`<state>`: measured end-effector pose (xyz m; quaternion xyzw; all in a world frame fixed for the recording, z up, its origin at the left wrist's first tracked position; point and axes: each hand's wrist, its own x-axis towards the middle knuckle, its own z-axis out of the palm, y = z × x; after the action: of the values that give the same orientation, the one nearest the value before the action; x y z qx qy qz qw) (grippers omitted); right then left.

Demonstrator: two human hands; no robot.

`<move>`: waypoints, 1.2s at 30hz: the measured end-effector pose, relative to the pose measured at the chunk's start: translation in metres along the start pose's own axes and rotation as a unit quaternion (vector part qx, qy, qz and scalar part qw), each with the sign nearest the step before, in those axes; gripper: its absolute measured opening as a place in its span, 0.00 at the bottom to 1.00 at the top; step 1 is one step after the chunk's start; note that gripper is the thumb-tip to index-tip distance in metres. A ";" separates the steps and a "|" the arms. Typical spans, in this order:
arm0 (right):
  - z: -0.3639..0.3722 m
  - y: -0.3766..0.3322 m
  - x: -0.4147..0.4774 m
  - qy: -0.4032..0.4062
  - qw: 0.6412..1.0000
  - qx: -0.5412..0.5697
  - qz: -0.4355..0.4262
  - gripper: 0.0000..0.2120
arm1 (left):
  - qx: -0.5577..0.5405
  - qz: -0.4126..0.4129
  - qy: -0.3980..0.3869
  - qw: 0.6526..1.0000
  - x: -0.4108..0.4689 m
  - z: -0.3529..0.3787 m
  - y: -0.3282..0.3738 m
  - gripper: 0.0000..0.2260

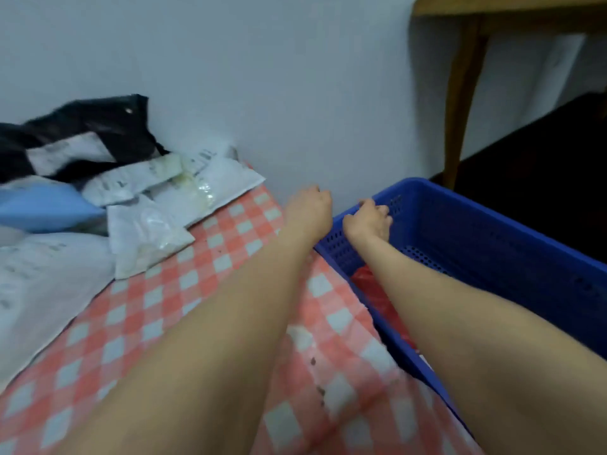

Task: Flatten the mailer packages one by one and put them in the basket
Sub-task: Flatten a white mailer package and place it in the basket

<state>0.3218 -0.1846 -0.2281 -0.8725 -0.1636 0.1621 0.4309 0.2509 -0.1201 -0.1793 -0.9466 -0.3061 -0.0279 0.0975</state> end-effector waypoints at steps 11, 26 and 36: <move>0.036 -0.130 -0.103 -0.025 0.983 -0.024 -0.178 0.22 | -0.008 -0.146 0.068 0.987 -0.101 -0.057 -0.134 0.16; 0.135 -0.194 -0.150 -0.153 0.958 -0.086 -0.225 0.22 | -0.175 -0.329 0.056 0.926 -0.150 -0.034 -0.258 0.20; 0.176 -0.211 -0.118 -0.211 0.954 -0.056 -0.204 0.23 | -0.265 -0.372 0.033 0.889 -0.104 -0.025 -0.285 0.21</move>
<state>0.1105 0.0099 -0.1427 -0.7892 -0.4346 0.2415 0.3605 0.0003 0.0418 -0.1189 -0.7522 -0.6139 -0.1740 -0.1647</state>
